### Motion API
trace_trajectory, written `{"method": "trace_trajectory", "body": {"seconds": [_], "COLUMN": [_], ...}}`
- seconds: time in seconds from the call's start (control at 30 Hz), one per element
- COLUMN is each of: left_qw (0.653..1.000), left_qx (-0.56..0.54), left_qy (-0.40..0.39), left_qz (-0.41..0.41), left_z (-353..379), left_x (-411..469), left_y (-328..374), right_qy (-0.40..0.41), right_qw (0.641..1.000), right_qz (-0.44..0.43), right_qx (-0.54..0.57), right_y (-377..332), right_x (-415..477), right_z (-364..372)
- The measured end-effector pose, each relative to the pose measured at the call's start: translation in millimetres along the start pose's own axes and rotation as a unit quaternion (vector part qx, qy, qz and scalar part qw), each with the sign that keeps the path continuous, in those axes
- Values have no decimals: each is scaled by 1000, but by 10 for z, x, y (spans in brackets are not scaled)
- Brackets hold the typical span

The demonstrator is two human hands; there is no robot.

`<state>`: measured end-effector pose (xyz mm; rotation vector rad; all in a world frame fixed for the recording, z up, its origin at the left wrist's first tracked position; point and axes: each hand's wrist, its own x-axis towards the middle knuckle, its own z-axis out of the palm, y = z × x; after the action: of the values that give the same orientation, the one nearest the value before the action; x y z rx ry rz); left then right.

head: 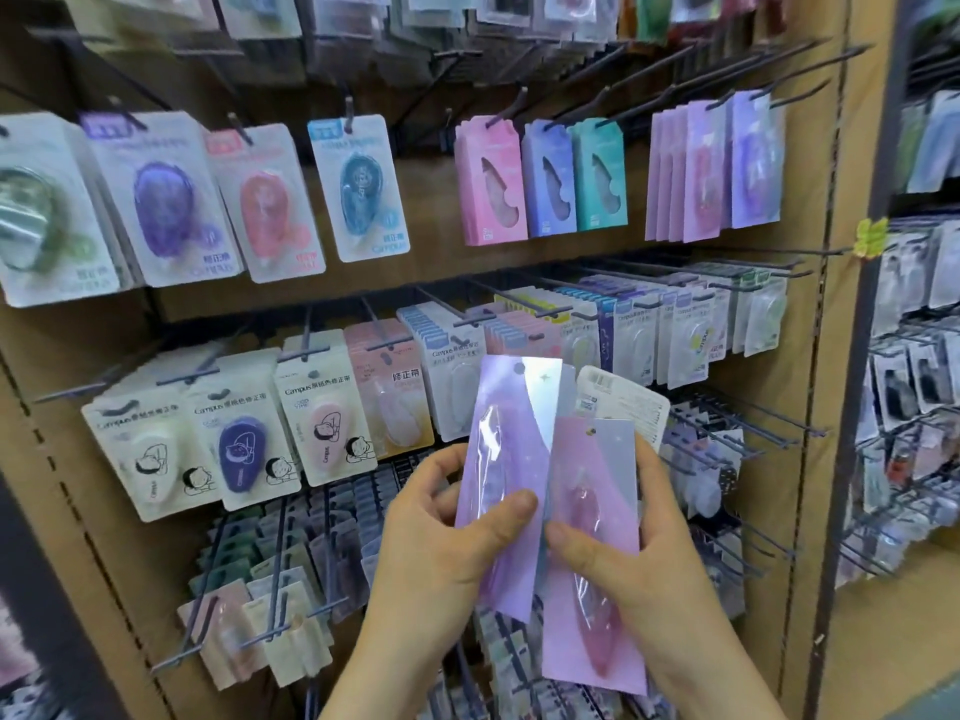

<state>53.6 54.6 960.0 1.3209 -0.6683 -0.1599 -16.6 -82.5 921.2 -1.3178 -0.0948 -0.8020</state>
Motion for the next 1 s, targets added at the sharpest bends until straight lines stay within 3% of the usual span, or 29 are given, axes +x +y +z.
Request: {"method": "trace_trajectory", "body": {"seconds": [0.27, 0.4, 0.57, 1.0], "left_qw": [997, 999, 994, 976], "left_qx": [25, 9, 67, 146], "left_qy": [47, 7, -7, 19], "left_qz": [59, 36, 89, 158], "left_z": [-53, -186, -221, 550], "left_x": [115, 299, 444, 939], "left_y": [172, 325, 540, 771], "right_qy": [-2, -8, -23, -36], "right_qw": [999, 995, 990, 991], "right_qz": [-40, -97, -135, -128], "right_qx": [18, -17, -23, -9], "right_y": [-130, -274, -480, -755], "right_x": [138, 307, 500, 1228], "right_z": [181, 287, 332, -396]}}
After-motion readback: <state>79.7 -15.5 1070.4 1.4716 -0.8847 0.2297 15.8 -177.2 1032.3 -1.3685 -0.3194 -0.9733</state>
